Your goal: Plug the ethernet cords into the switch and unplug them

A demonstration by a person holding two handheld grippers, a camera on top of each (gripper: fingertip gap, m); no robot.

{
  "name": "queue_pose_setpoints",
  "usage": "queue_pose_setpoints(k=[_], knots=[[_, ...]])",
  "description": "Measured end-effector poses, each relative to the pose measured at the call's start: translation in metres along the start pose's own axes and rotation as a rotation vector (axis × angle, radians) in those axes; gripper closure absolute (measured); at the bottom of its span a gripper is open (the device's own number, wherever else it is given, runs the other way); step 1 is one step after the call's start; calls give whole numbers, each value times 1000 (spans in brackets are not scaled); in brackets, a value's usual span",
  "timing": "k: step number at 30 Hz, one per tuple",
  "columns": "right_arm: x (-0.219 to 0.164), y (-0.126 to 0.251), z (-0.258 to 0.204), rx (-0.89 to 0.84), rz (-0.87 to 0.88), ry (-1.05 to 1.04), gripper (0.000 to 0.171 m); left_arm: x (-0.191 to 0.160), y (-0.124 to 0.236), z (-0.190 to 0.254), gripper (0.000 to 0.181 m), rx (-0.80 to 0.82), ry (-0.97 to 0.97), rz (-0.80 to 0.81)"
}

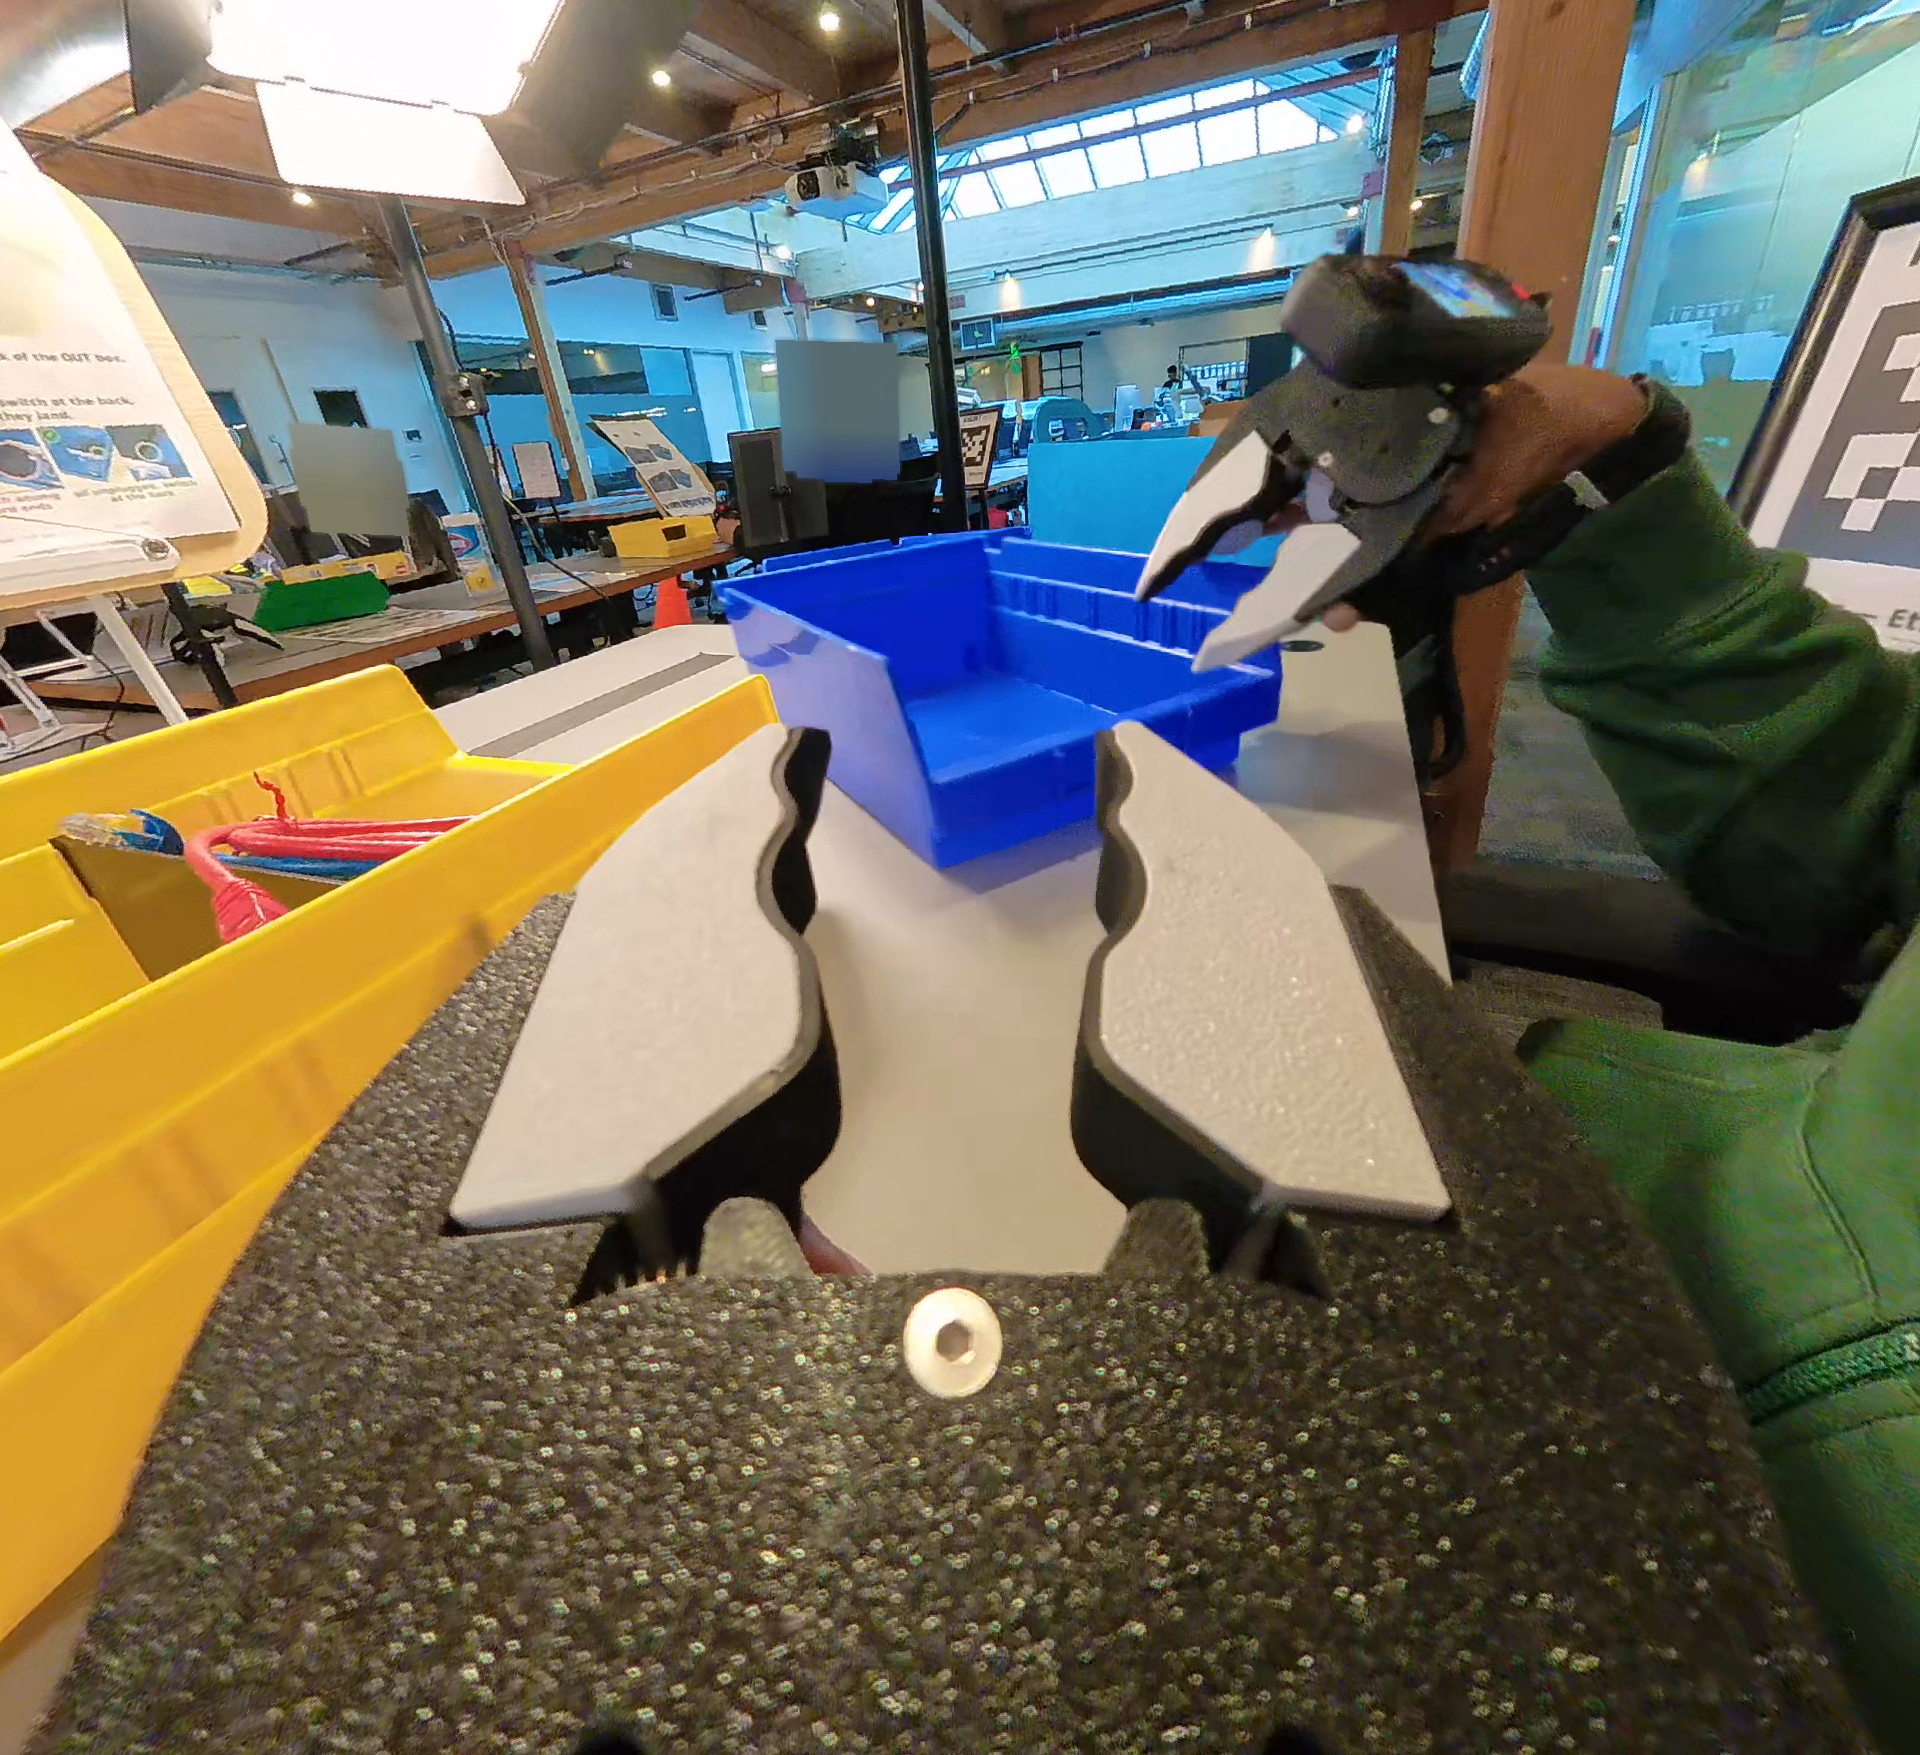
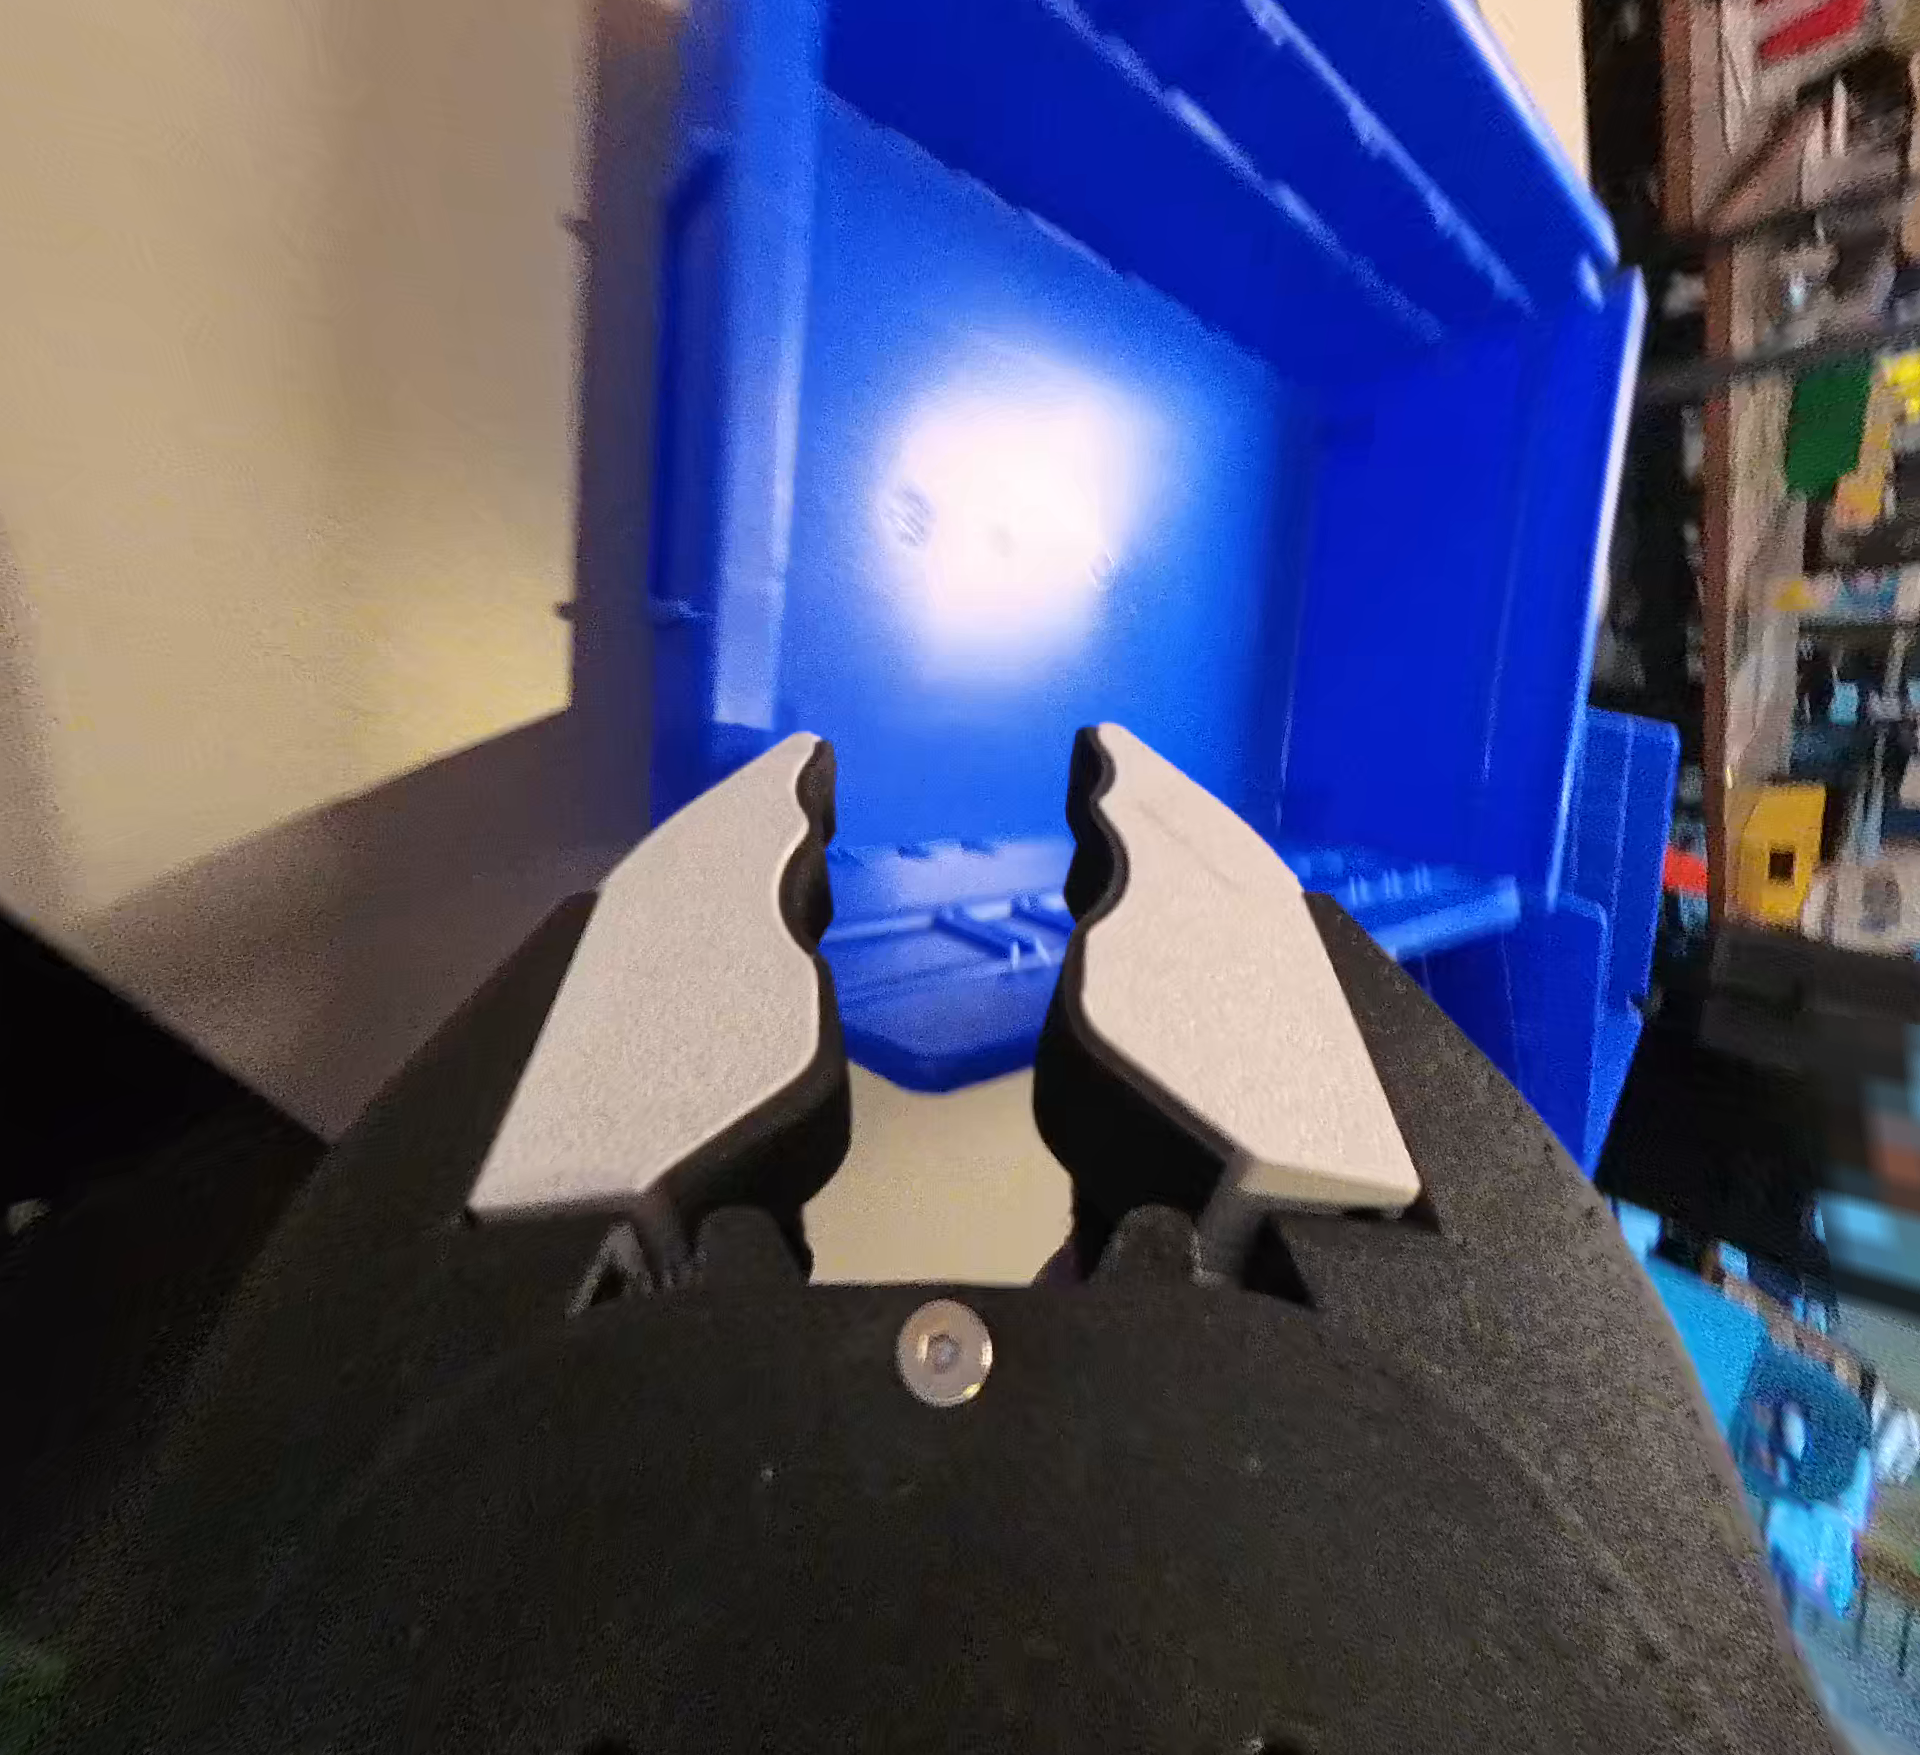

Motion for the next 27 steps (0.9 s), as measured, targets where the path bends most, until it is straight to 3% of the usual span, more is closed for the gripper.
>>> queue_pose_setpoints(k=[4, 10, 14, 20, 22, 27], knots=[[-42, -1, 36, -145, -115, -71, 132, -1, -1, 0, 129, 1, -1, -5], [14, -5, -8, 39, 121, 54, 132, -1, 0, -1, 130, 11, -2, -5], [-4, -37, -16, 51, -84, 115, 129, 1, 1, -1, 130, 13, -6, 6], [-41, -48, 14, -45, -203, 25, 128, -1, -1, -2, 130, 15, 1, -15], [-31, -40, 18, -63, -132, 20, 129, -2, -2, -2, 130, 23, 2, -20], [41, 4, -8, -5, 286, 119, 132, -4, -3, -9, 131, 77, 16, -39]])
Point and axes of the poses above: each gripper's, where its closed fingertips meet, y back along the fingers, x out of its top, z = x × y across the jaws, the point moved 3 cm from there along y, back along the fingers, and after that the axes turned 5 degrees about -x, right-handed, at the moved point
